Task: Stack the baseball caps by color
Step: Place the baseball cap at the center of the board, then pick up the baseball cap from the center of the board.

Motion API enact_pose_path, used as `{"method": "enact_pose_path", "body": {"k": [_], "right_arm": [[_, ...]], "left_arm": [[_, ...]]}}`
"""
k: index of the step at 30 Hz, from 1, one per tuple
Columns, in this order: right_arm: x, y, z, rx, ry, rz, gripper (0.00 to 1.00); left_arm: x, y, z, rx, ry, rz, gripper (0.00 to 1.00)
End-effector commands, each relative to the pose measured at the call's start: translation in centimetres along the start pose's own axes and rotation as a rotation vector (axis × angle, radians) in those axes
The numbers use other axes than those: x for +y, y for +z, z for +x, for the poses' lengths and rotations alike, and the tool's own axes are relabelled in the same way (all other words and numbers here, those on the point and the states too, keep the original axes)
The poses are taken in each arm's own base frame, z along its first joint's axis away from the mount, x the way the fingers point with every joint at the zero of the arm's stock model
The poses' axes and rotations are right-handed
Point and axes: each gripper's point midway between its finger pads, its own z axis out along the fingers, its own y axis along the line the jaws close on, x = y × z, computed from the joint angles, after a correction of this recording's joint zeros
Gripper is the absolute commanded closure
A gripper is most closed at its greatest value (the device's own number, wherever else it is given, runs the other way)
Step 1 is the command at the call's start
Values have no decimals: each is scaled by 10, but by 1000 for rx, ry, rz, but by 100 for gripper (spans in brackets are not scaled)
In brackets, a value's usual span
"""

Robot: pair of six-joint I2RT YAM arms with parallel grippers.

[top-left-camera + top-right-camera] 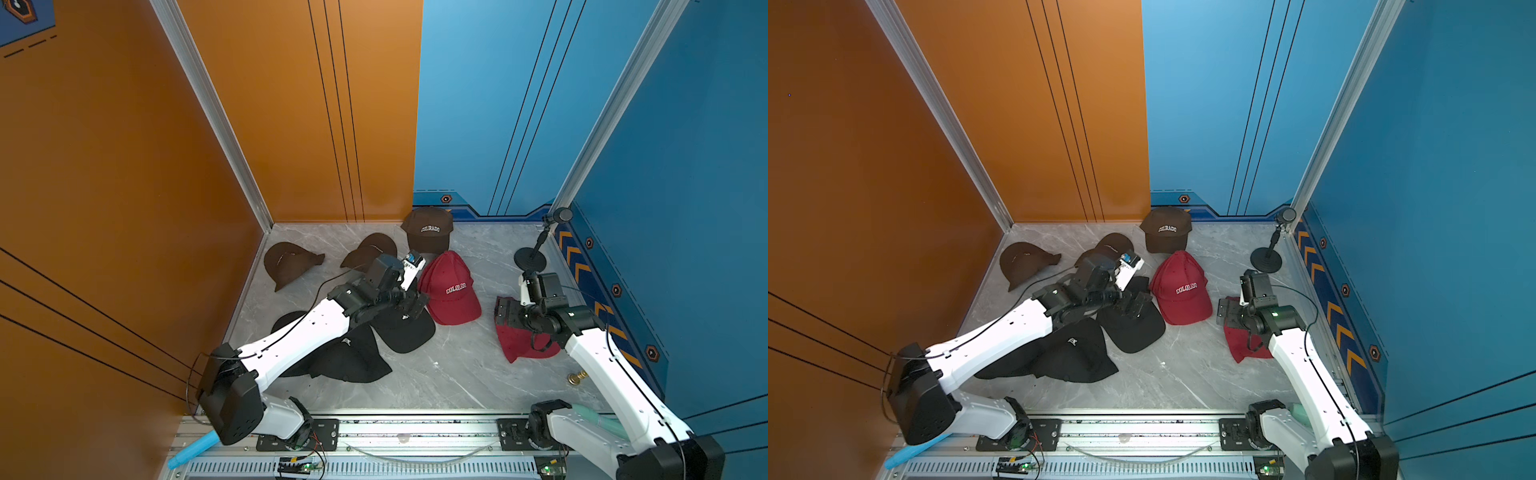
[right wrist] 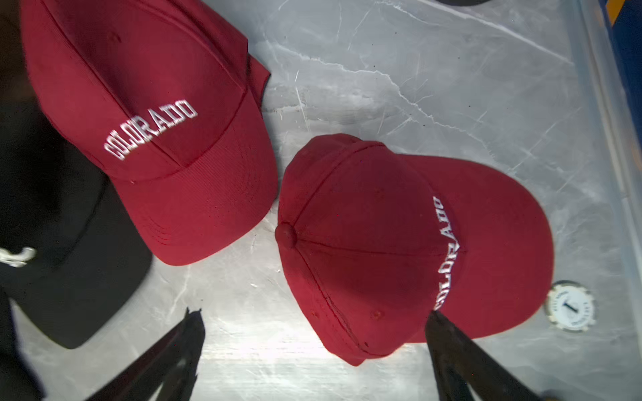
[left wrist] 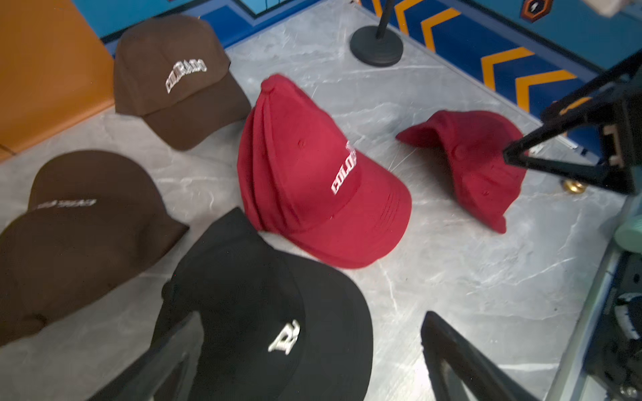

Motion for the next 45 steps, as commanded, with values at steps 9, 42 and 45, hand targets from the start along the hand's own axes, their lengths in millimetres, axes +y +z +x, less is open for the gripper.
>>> {"method": "enact_pose_path", "body": {"k": [9,42,45], "right_arm": [[0,-6,-29,81,-463,280,0],[-10,67,-13,274,-920,231,7],[-8,71,-14,265,-912,224,10]], "left_arm": [[19,-15,23,-75,-109,-8,2],[33,7,36,-77,-220,139,2],[33,7,35,-80,-224,142,3]]}}
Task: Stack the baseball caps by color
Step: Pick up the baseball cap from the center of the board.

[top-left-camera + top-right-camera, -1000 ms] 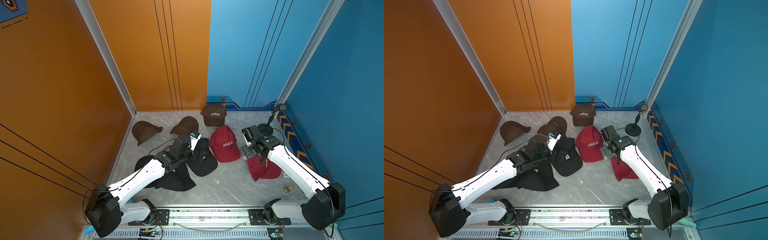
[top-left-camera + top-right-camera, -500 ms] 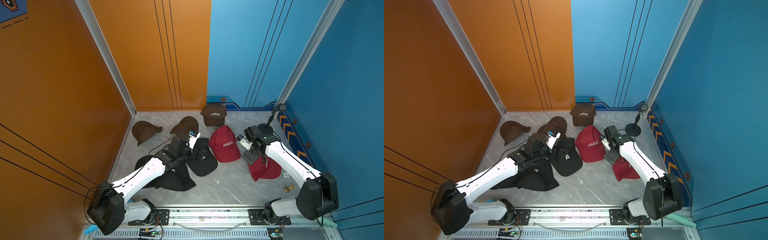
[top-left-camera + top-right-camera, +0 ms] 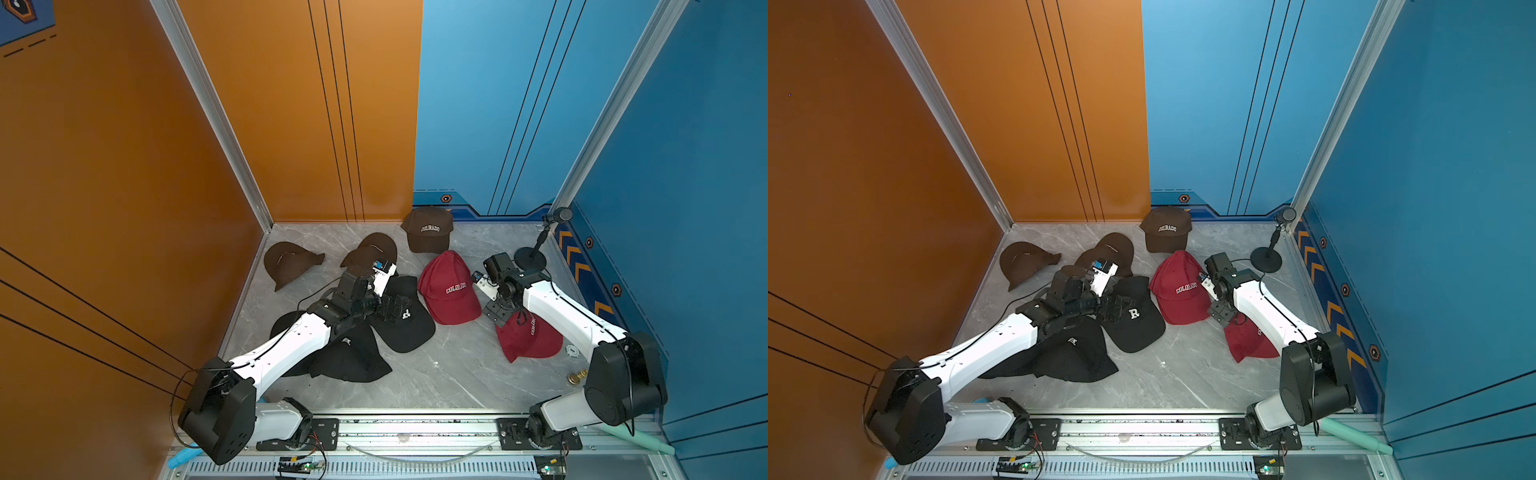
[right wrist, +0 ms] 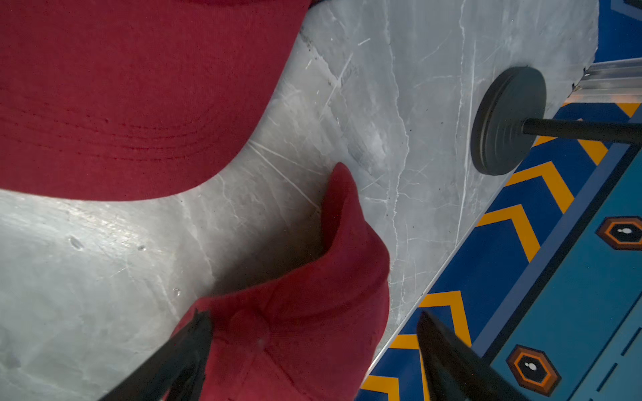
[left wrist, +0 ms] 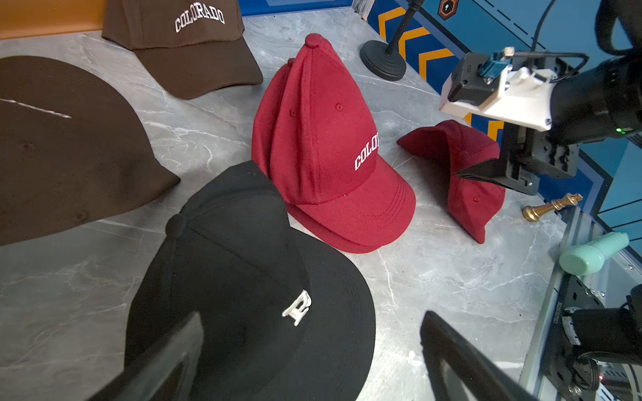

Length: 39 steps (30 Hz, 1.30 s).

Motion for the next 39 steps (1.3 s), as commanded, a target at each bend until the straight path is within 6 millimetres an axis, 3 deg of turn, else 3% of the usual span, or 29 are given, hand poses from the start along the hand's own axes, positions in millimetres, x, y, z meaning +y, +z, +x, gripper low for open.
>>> {"method": "enact_pose_path", "body": {"k": [1,7,13,19,22,23,30,34,39], "right_arm": [[-2,9,-2,2,3,18,11],[5,21,-3,30,10,-16,26],[8,23,-6,35,25,-40,55],[5,16,-9,20,44,-39,68],[0,10,-11,10,67,-23,96],[-3,8,-12,7,78,-12,100],[-20,-13,-17,-26,197,35,100],[-39,-31,-15,1,406,69,100],[-37,-65,-21,-114,644,-12,100]], "left_arm": [[0,1,1,-3,-15,25,2],[0,3,1,1,-22,28,2],[0,3,1,2,-25,30,2],[1,5,0,6,-30,32,2],[1,6,0,8,-30,35,3],[1,6,0,9,-30,36,2],[1,7,-1,9,-33,38,2],[0,8,-2,9,-38,44,3],[-2,5,-4,4,-44,46,2]]}}
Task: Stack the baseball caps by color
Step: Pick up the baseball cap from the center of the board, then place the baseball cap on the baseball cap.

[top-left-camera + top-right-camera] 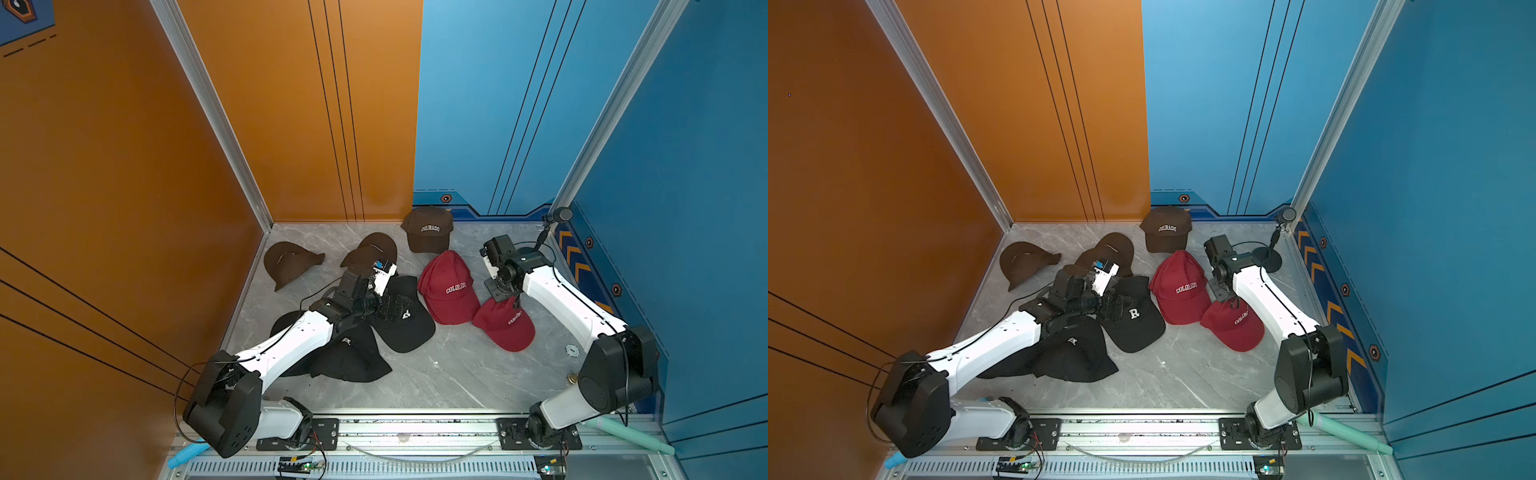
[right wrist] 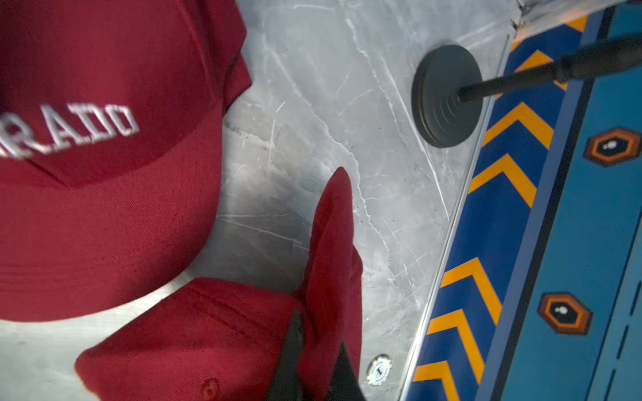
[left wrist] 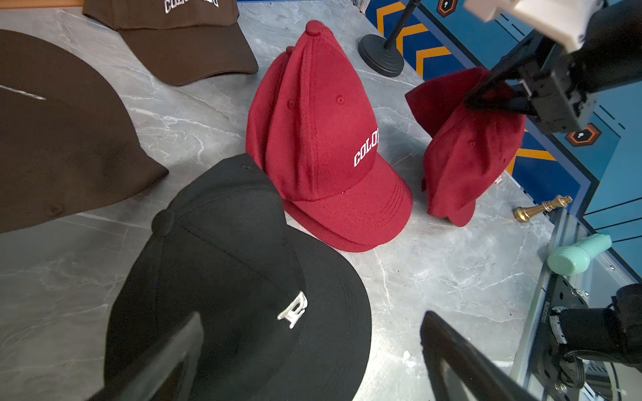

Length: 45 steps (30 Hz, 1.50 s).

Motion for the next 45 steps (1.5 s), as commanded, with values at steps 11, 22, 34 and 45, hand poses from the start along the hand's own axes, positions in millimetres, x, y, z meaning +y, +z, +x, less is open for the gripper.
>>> {"method": "enact_pose_path", "body": {"k": [11,22,34,45], "right_arm": [[1,-83,-26,-232,547,-206,100],[43,-71,-96,-289,586,-263,100],[62,-38,-125,-271,624,-222,100],[80,-44,-152,-331,613,-266,100]], "left_arm": [[-18,-7,-13,-34,5,37,2],[-24,-11,-9,-30,15,23,2],[-23,-5,-4,-11,17,26,2],[-23,2,1,7,16,34,2]]}}
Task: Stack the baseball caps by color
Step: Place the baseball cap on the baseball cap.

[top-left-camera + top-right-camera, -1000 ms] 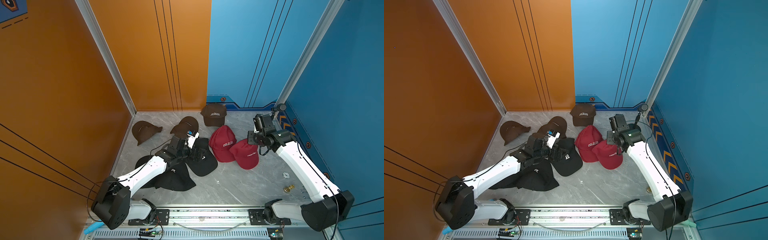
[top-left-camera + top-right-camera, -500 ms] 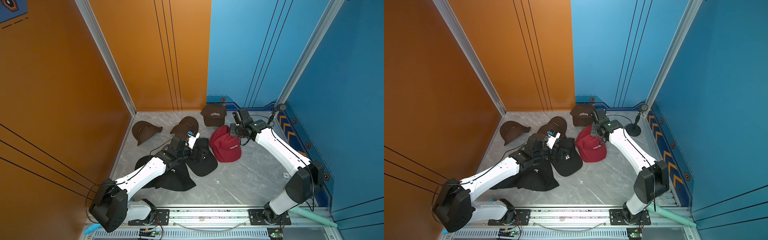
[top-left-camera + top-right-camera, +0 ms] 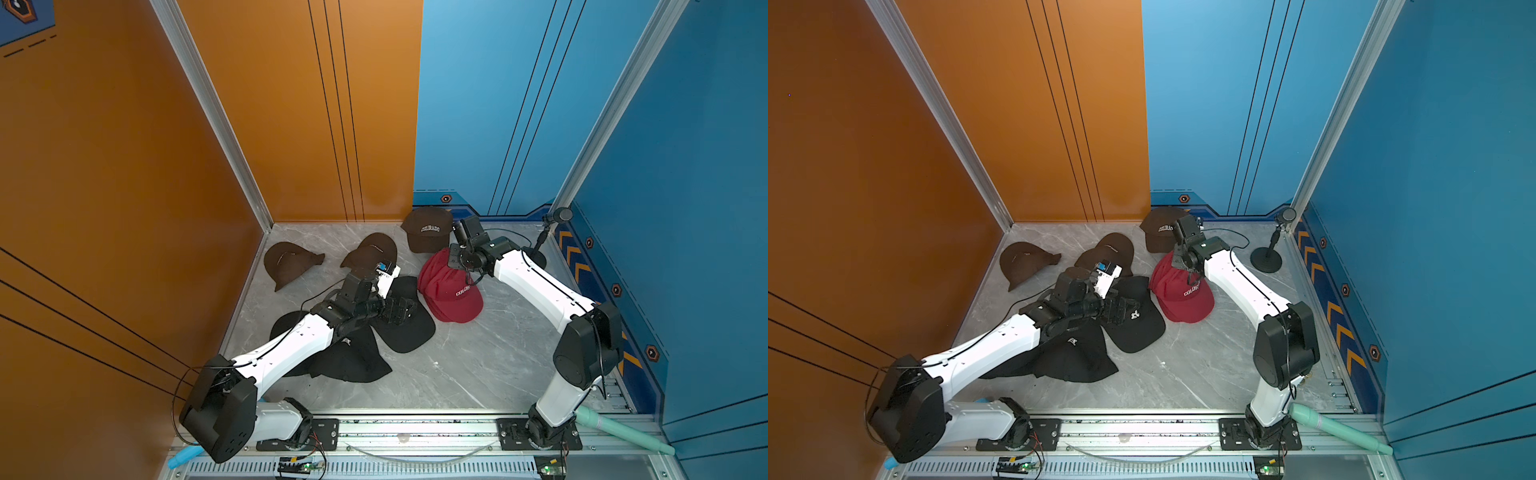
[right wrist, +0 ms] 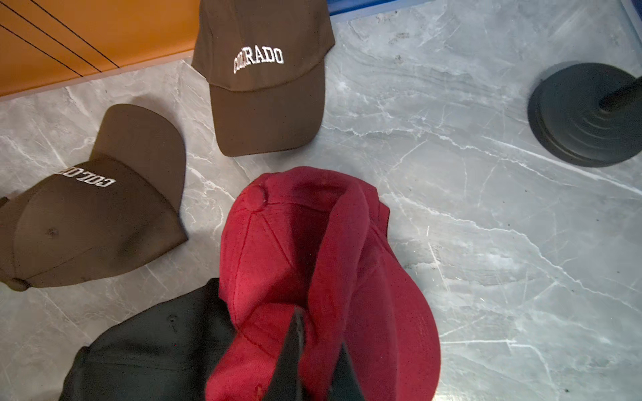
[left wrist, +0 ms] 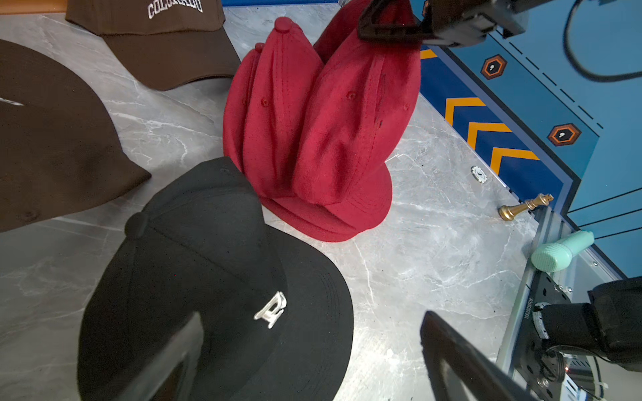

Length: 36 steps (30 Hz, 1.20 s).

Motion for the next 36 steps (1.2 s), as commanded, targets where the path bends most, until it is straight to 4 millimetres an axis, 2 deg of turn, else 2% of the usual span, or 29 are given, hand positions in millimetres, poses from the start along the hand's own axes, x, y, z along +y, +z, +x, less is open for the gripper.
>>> {"method": "enact_pose_path", "body": {"k": [1,11,17,20,23,27,28,34,36], "right_arm": [[14,-10,-24,-81,21,-27,100],[20,2,-26,-76,3,-19,100],[21,21,-27,-55,1,2,96],[21,29,-29,-56,5,11,91],[19,33,-32,-61,14,23,80],[17,36,-35,-60,20,29,50],[17,35,-36,-61,19,24,47],[26,23,-39,-61,-30,-39,16],[31,15,-40,-64,-55,-81,0]], "left_arm": [[-4,4,1,12,4,14,2],[-6,10,1,23,4,31,2],[-7,11,2,27,4,35,2],[-7,12,3,31,4,37,2],[-8,12,3,30,5,40,2],[-8,12,4,33,4,42,2],[-8,12,4,33,4,41,2],[-9,12,4,37,8,41,2],[-9,12,4,39,8,40,2]]}}
